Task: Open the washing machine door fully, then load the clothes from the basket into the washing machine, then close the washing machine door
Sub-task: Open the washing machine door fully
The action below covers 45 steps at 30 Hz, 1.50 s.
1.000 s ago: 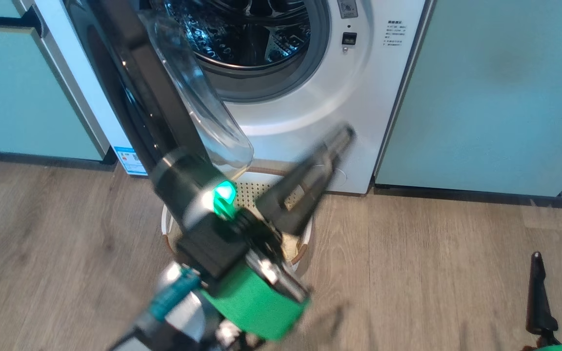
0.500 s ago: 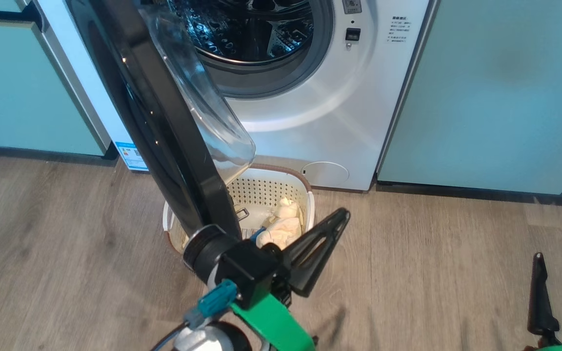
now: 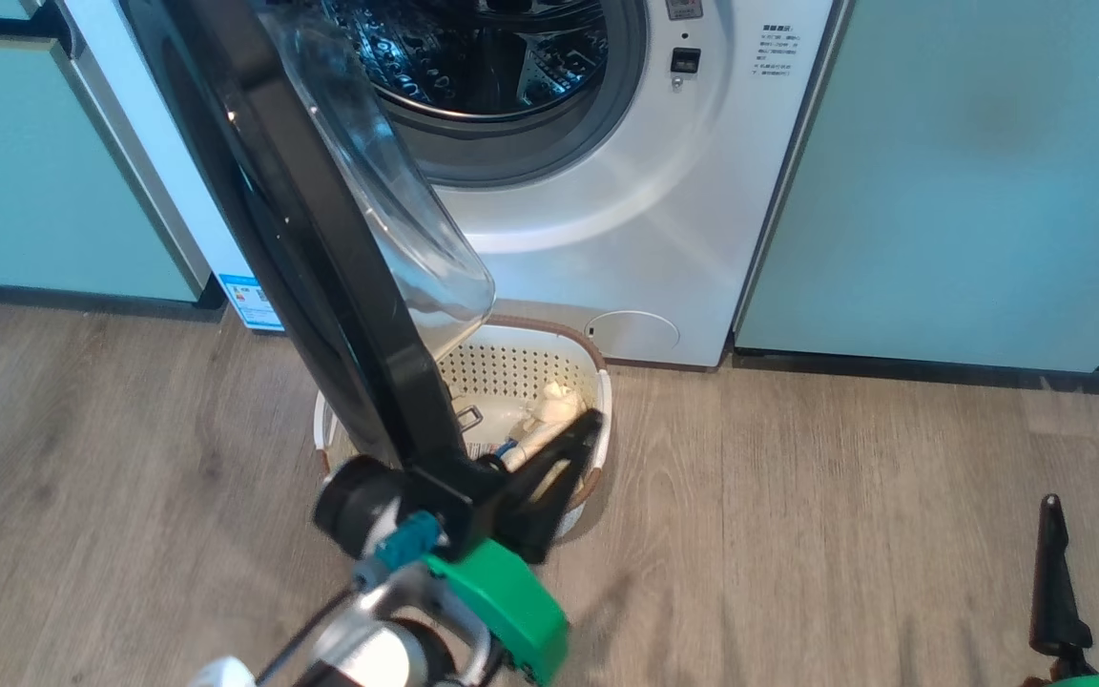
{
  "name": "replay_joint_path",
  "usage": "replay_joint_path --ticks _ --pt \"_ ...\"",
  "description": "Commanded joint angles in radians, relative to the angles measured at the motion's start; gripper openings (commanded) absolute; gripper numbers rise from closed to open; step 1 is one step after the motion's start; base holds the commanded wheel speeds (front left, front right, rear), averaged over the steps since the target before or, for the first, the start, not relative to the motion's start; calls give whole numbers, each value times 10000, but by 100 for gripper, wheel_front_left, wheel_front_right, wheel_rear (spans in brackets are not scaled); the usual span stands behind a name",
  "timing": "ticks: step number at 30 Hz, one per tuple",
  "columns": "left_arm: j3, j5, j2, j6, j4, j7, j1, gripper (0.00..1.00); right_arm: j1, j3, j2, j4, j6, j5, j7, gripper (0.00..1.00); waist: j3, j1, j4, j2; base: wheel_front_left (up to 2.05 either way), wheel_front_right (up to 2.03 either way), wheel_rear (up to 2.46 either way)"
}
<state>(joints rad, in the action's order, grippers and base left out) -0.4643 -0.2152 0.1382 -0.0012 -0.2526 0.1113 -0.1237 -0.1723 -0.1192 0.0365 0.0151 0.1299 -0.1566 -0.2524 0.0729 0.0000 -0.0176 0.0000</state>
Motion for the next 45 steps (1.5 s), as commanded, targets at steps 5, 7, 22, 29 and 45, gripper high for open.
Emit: replay_joint_path --ticks 5,7,22,29,45 --pt "749 31 188 234 127 -53 -410 0 510 216 137 261 8 49 -93 100 26 0 13 0 0 0 0" --pt "889 -35 202 307 348 -74 -446 0 521 226 137 247 8 52 -93 100 29 0 13 0 0 0 0" --pt "1272 -135 363 623 1185 -280 -510 0 435 216 137 179 8 37 -93 100 -95 0 30 0 0 0 0" --pt "1335 -191 405 741 1269 -308 -437 0 393 201 137 152 8 37 -93 100 -148 0 84 0 0 0 0" --pt "1358 -348 437 929 1339 -325 -292 0 368 195 137 166 8 18 -93 100 -112 0 480 0 0 0 0"
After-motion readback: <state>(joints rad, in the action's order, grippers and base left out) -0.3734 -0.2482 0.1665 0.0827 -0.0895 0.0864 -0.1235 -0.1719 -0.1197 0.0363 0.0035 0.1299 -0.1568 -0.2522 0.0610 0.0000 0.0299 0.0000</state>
